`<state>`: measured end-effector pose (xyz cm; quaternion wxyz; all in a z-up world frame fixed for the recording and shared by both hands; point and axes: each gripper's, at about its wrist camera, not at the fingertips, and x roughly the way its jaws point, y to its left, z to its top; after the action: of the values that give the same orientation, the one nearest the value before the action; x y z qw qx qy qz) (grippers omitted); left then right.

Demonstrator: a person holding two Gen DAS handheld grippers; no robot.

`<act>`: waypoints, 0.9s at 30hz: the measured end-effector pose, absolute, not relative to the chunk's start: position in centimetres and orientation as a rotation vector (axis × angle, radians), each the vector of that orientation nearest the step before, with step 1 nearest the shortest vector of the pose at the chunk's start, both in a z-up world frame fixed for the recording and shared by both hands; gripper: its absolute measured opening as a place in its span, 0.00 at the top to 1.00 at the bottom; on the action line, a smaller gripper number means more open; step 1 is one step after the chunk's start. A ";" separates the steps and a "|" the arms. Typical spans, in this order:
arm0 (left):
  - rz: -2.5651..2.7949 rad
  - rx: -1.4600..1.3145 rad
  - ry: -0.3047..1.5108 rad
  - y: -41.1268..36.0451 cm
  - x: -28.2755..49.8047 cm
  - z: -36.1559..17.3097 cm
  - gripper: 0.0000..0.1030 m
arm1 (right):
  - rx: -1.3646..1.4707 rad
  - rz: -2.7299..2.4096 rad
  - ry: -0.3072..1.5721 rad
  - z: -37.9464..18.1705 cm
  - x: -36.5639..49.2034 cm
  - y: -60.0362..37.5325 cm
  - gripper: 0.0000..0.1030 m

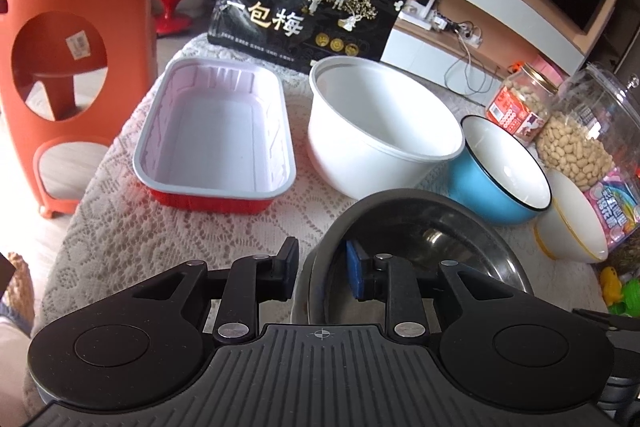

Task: Organize plates and bowls
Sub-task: 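Grasp the steel bowl rim with the left gripper and drag it toward the white bowl, then open the left gripper to release the steel bowl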

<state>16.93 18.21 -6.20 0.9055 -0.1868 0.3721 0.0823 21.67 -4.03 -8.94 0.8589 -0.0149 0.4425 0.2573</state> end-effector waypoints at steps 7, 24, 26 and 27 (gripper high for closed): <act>0.282 -0.294 0.669 15.3 16.7 -2.3 0.73 | 0.021 0.537 0.798 -7.0 21.2 -8.3 0.43; -0.176 -0.438 0.859 -0.5 27.8 -4.4 0.73 | 0.202 0.183 0.735 -7.3 27.4 -26.1 0.43; -0.170 -0.457 0.877 -1.6 28.9 -5.2 0.73 | 0.213 0.186 0.751 -7.8 28.6 -27.0 0.43; -0.165 -0.461 0.880 -2.0 29.4 -5.5 0.73 | 0.210 0.191 0.751 -8.0 29.0 -27.1 0.43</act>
<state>29.42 -1.96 -5.46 0.8758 -0.2209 0.4218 -0.0790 29.01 -27.07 -8.04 0.9206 0.1023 0.3653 0.0930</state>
